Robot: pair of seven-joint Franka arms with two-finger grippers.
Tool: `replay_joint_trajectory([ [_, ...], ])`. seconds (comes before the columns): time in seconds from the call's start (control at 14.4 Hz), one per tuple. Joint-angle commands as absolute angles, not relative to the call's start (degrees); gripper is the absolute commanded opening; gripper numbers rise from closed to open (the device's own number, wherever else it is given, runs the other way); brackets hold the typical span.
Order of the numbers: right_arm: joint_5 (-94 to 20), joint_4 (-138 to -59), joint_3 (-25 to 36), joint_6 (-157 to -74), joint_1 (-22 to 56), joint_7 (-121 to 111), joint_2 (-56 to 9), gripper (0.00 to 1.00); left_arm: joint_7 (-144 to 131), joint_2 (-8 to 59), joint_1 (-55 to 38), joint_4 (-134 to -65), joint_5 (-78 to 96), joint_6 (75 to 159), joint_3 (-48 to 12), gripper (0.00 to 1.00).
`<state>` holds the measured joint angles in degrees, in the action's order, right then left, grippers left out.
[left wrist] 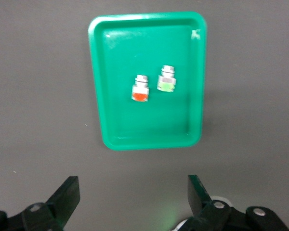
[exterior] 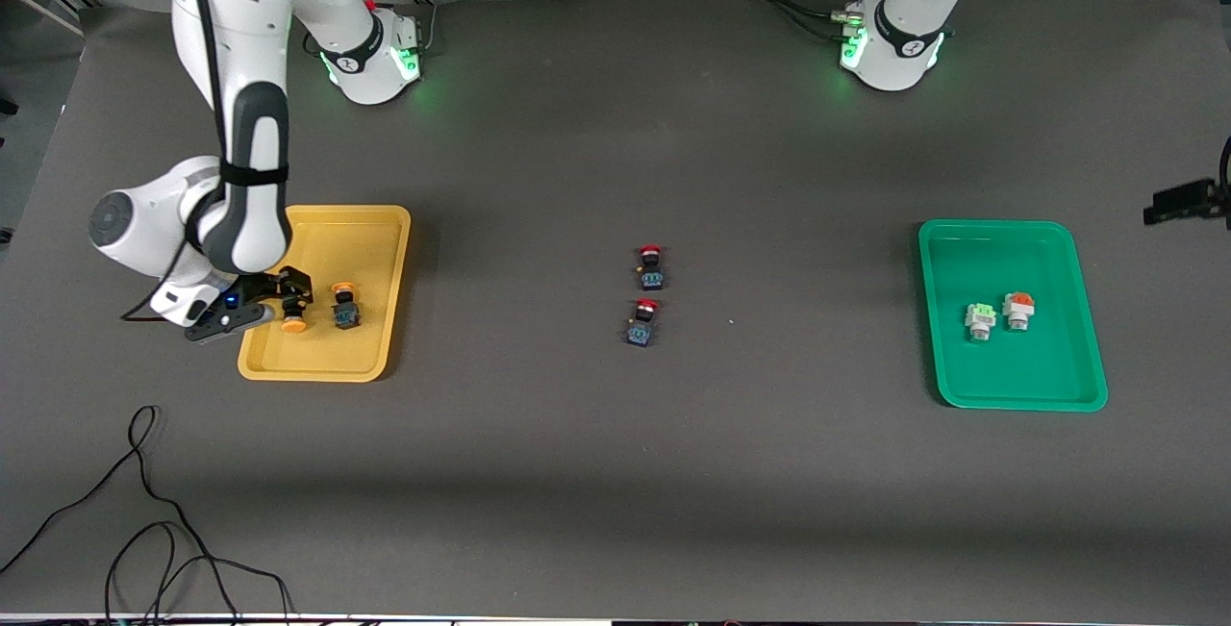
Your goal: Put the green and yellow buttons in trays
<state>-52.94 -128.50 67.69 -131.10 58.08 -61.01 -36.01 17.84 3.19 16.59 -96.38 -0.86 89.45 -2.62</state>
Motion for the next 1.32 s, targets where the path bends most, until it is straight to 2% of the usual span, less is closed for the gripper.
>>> replay_joint_trajectory([
  [0.0, -45.92, -124.74, 79.5, -123.08, 67.73, -52.16, -33.05, 1.0, 11.55, -0.69, 14.17, -97.21, 3.07, 87.37, -3.42, 1.0],
  [0.14, -40.18, -119.64, 87.06, -114.84, 73.45, -44.34, -32.96, 1.0, 4.95, -1.41, 8.29, -96.95, 3.34, 85.79, -2.64, 1.0],
  [0.35, -38.07, -108.15, 95.51, -98.32, 77.42, -35.71, -33.31, 1.0, -3.32, -2.02, -1.46, -96.25, 3.43, 85.78, 1.83, 1.0],
  [0.49, -31.24, -96.82, 96.94, -88.29, 76.74, -28.42, -33.14, 1.0, -6.31, -1.5, -5.44, -94.05, 3.51, 85.61, 3.42, 1.0],
  [0.69, -28.22, -86.69, 99.56, -78.86, 76.64, -24.35, -33.05, 1.0, -8.52, -1.23, -6.68, -92.81, 3.52, 85.43, 2.99, 1.0],
  [0.83, -27.69, -83.77, 100.72, -75.6, 76.38, -24.17, -33.05, 1.0, -8.18, -1.32, -6.68, -91.68, 3.52, 83.6, 3.08, 1.0],
  [1.25, -25.84, -85.43, 101.07, -73.13, 76.38, -24.52, -33.13, 1.0, -8.17, -1.5, -6.77, -91.41, 2.81, 82.18, 2.29, 1.0],
])
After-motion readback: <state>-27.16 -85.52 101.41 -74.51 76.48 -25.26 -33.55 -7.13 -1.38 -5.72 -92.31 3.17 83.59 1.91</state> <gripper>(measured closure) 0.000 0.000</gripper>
